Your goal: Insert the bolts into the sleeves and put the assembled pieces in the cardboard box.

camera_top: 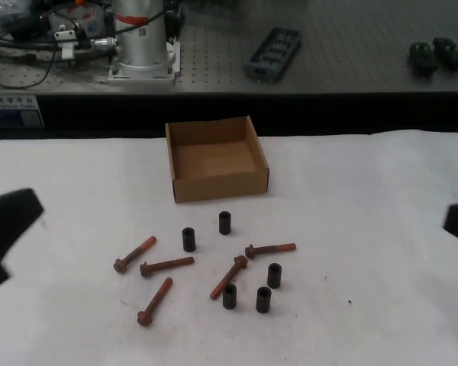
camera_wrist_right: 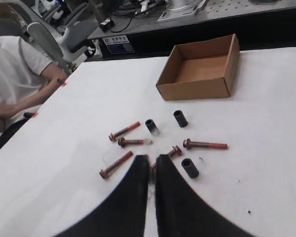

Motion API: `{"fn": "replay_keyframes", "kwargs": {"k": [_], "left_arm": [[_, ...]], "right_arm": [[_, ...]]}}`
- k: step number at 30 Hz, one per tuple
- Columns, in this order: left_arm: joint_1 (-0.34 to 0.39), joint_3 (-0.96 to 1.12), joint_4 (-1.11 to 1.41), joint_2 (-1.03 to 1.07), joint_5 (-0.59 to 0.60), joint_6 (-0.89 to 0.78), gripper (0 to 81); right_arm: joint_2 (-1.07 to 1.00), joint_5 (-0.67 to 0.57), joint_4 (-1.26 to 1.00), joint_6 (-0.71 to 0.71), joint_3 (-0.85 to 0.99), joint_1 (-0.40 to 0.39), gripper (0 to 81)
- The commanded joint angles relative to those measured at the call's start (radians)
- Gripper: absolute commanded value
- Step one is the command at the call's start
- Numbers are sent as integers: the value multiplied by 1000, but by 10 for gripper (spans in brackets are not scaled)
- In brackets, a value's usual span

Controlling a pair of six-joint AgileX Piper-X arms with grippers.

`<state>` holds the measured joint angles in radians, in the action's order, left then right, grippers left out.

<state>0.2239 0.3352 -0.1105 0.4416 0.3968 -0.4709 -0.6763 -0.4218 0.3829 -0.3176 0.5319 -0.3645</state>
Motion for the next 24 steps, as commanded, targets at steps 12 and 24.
{"fn": "replay_keyframes", "kwargs": {"k": [12,24], "left_arm": [[182,110,135,666,-106,152,6],[196,141,126,826,-199,300,6]], "right_arm": [[-517,7,156,181,340,-105,55],[-783,158,279,387,577,-138,55]]}}
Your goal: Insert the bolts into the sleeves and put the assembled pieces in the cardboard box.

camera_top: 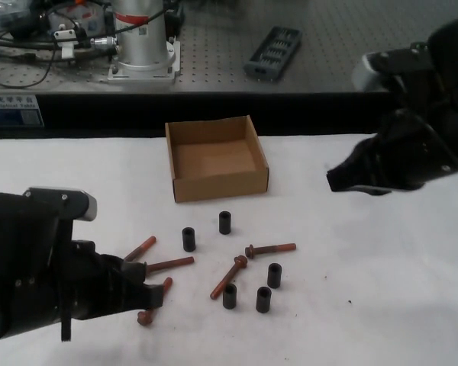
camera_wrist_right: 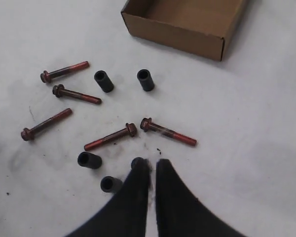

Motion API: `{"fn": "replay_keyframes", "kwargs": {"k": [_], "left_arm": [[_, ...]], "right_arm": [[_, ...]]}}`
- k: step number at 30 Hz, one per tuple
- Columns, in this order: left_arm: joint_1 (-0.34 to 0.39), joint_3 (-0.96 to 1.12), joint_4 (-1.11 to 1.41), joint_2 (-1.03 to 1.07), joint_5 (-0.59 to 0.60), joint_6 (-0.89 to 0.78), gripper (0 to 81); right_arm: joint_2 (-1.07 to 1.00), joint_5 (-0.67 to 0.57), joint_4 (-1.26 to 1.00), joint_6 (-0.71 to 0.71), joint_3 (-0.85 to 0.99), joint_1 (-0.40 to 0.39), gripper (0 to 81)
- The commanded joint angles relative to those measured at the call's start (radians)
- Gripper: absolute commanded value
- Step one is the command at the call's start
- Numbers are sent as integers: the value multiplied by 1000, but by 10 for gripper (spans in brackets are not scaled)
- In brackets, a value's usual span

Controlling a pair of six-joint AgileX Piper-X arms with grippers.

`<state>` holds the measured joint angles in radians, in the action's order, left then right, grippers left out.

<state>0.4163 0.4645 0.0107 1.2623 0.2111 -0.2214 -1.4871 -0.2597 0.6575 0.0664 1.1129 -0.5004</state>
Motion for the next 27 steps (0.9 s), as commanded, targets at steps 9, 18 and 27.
{"fn": "replay_keyframes", "kwargs": {"k": [9,18,27], "left_arm": [[4,12,-25,5,-13,73,6],[4,12,-11,5,-16,73,6],[4,12,-11,5,-25,77,6]], "right_arm": [[-141,-3,12,70,47,-2,115],[-263,-97,-132,106,37,-38,269],[-260,-33,-363,103,-117,-100,226]]}}
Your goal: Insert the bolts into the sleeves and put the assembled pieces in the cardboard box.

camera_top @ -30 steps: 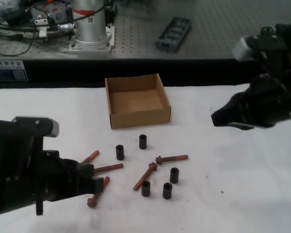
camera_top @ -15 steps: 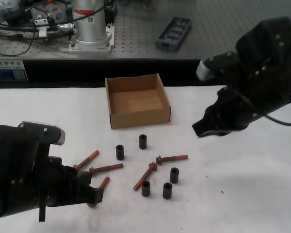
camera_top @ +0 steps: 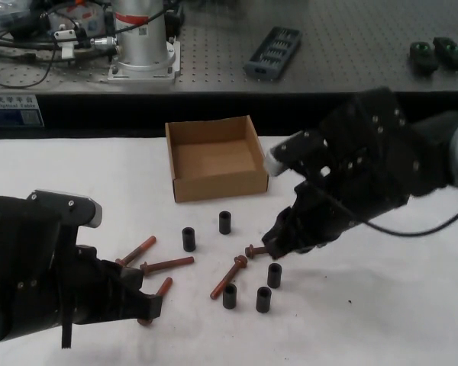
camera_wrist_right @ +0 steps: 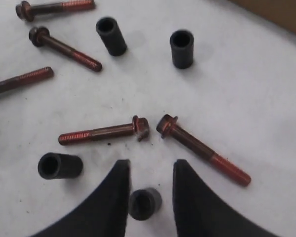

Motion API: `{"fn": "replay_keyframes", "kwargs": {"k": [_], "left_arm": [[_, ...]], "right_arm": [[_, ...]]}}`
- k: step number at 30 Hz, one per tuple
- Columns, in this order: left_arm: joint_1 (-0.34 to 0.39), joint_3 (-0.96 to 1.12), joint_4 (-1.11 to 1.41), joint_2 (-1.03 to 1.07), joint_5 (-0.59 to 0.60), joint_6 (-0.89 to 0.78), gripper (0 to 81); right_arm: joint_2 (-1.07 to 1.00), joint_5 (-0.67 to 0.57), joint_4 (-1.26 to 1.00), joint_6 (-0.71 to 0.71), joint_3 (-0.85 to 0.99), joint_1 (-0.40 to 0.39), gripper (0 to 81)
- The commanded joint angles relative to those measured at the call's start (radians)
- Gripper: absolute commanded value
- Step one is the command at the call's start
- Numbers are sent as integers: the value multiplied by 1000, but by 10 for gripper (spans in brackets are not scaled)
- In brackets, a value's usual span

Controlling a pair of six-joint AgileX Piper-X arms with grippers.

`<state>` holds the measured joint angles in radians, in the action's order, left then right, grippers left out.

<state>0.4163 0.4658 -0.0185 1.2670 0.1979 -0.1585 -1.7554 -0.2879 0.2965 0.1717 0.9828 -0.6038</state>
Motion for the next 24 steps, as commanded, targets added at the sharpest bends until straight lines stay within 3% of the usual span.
{"fn": "replay_keyframes", "kwargs": {"k": [1,12,24], "left_arm": [[4,11,18,1,-14,18,6],[4,11,18,1,-14,24,6],[4,11,13,1,-14,31,6]], "right_arm": [[8,-5,-43,-12,-14,0,226],[9,28,-426,-44,-215,-4,226],[12,25,-433,-63,-213,-4,226]]}}
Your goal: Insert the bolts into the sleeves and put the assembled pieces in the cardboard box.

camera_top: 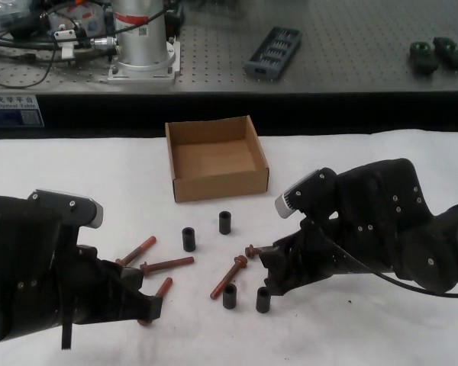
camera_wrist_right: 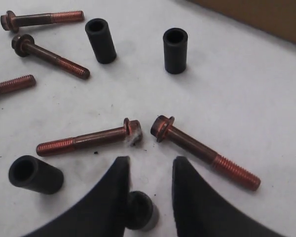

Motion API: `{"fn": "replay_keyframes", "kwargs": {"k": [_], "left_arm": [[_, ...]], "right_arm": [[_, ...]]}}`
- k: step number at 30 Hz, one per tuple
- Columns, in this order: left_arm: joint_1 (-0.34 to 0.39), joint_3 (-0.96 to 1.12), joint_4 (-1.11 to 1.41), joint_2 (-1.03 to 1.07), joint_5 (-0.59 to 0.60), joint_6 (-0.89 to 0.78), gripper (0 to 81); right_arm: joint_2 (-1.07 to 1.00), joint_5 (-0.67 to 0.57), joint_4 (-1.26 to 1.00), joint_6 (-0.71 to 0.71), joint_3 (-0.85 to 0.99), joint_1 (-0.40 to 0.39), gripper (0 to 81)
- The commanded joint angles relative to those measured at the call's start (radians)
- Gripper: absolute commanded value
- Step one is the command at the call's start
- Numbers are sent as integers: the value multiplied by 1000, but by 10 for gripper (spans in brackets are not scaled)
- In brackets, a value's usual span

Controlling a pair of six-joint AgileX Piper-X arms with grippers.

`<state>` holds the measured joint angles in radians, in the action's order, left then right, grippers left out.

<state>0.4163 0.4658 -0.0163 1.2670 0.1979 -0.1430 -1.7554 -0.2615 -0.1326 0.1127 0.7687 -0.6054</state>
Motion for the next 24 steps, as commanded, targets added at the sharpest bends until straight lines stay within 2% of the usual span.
{"fn": "replay_keyframes", "kwargs": {"k": [1,3,5,7,13,19,24], "left_arm": [[4,11,11,1,-14,15,6],[4,8,11,1,-14,15,6],[4,8,11,1,-14,15,6],[4,8,11,1,-14,15,6],[4,8,11,1,-14,15,6],[4,8,11,1,-14,15,6],[4,8,11,1,-14,15,6]], "right_arm": [[12,-1,-4,-4,1,-2,227],[8,-1,-1,-4,1,-2,270],[1,-1,4,-7,1,-2,368],[1,-2,13,-8,1,-2,428],[1,-2,39,-8,1,-2,309],[1,-2,72,-29,1,-2,368],[1,6,85,-50,1,-2,366]]}}
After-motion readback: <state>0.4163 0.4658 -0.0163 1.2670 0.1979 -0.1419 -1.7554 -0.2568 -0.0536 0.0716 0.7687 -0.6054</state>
